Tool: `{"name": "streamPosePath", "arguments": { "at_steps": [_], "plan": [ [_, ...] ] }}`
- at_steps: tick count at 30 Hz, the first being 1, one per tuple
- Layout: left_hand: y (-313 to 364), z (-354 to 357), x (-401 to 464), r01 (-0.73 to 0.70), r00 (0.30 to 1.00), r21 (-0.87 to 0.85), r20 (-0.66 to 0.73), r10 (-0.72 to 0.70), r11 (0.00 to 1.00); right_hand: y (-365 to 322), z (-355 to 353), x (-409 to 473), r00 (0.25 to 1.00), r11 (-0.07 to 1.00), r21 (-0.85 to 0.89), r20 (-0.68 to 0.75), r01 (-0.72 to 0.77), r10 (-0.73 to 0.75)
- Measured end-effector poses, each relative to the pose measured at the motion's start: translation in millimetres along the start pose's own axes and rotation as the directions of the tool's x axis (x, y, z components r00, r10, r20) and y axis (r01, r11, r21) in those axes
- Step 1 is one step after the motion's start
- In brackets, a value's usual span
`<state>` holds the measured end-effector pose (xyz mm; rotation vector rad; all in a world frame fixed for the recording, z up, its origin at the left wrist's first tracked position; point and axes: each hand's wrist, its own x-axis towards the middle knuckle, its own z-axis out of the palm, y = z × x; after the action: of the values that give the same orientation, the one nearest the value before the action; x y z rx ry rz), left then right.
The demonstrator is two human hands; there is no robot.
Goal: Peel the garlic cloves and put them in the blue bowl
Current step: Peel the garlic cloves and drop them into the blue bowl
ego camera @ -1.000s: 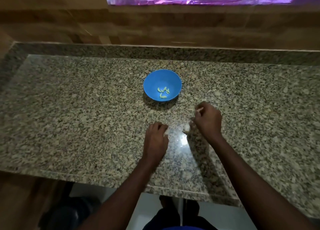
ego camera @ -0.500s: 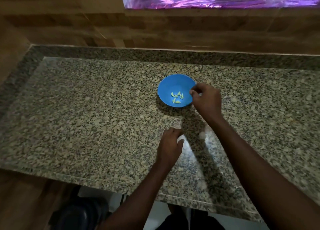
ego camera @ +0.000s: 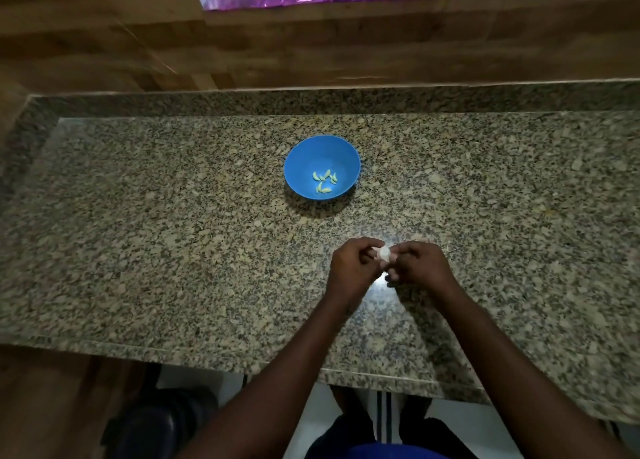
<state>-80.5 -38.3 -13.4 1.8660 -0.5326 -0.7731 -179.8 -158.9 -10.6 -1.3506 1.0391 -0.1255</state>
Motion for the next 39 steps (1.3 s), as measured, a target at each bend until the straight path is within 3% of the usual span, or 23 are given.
{"name": "streamPosePath", "arguments": {
  "at_steps": [5,11,15,31,39],
  "plan": [
    [21,9,-13,0.061,0.997,-0.215,0.058,-0.049,0.975,-1,-28,-15,0.990,0.992,0.127,0.136,0.002,-0.020],
    [34,20,-25,0.085,0.992,-0.276,0.117,-0.054,0.957,-9,-50,-22,0.990,0.989,0.088,0.069,0.119,-0.125],
    [33,28,-28,0.111,0.989,-0.341,0.131,-0.070,0.933,-13,-58,-27,0.985,0.987,0.093,0.101,0.129,-0.138],
    [37,32,-32,0.041,0.997,-0.300,0.079,-0.018,0.953,-25,-69,-38,0.977,0.990,0.139,0.210,0.018,-0.048],
    [39,24,-31,-0.006,0.997,-0.251,0.079,0.026,0.968,-31,-62,-33,0.973,0.997,0.072,0.229,0.003,-0.019]
  ]
}}
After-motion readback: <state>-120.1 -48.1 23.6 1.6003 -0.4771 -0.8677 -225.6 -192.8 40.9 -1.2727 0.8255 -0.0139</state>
